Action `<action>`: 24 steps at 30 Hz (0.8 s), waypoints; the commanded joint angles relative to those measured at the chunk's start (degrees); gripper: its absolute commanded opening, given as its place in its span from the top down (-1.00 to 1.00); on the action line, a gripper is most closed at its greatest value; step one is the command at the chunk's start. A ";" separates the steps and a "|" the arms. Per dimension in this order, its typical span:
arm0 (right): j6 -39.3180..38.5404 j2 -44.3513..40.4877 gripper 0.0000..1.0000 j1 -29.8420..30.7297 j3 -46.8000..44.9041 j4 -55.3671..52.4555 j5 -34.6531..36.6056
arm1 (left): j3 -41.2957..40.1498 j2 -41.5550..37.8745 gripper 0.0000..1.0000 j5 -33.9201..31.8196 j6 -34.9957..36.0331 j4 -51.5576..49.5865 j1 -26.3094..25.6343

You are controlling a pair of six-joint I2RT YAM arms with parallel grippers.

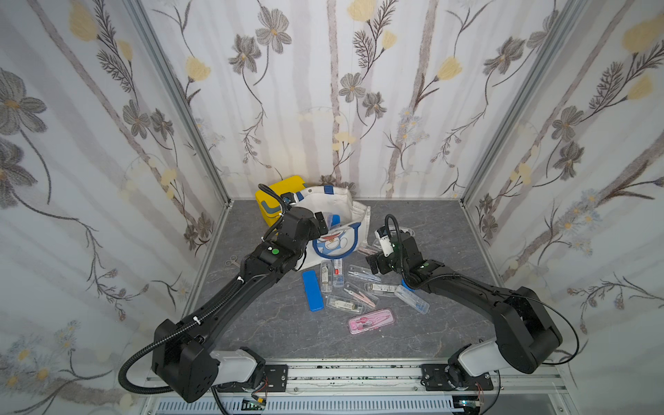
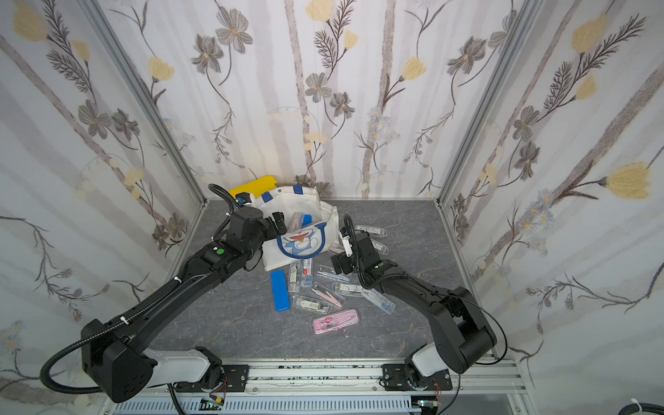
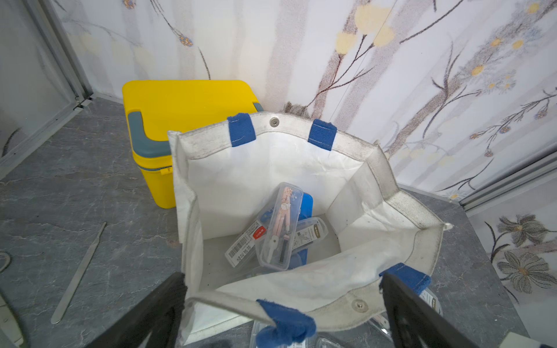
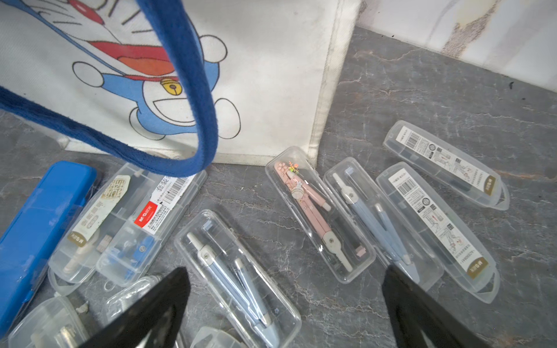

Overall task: Put the compass set into the canvas bag
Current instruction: Pick up the compass set at the center of the board.

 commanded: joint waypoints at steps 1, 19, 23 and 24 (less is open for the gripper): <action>-0.64 0.60 -0.99 0.78 0.00 -3.52 -0.03 | -4.20 -4.14 -1.00 -1.95 -1.92 3.64 0.91; -15.91 -10.36 -0.99 -0.46 -2.32 -15.95 9.06 | -12.70 -7.83 -1.00 2.62 -2.72 8.00 4.63; -26.30 -14.60 -0.99 -1.43 -5.46 -18.02 7.65 | -13.92 -8.30 -1.00 3.53 -2.38 9.75 5.20; -29.65 -16.24 -0.99 -1.52 -8.08 -18.34 7.23 | -14.00 -8.26 -1.00 3.69 -2.28 10.03 5.43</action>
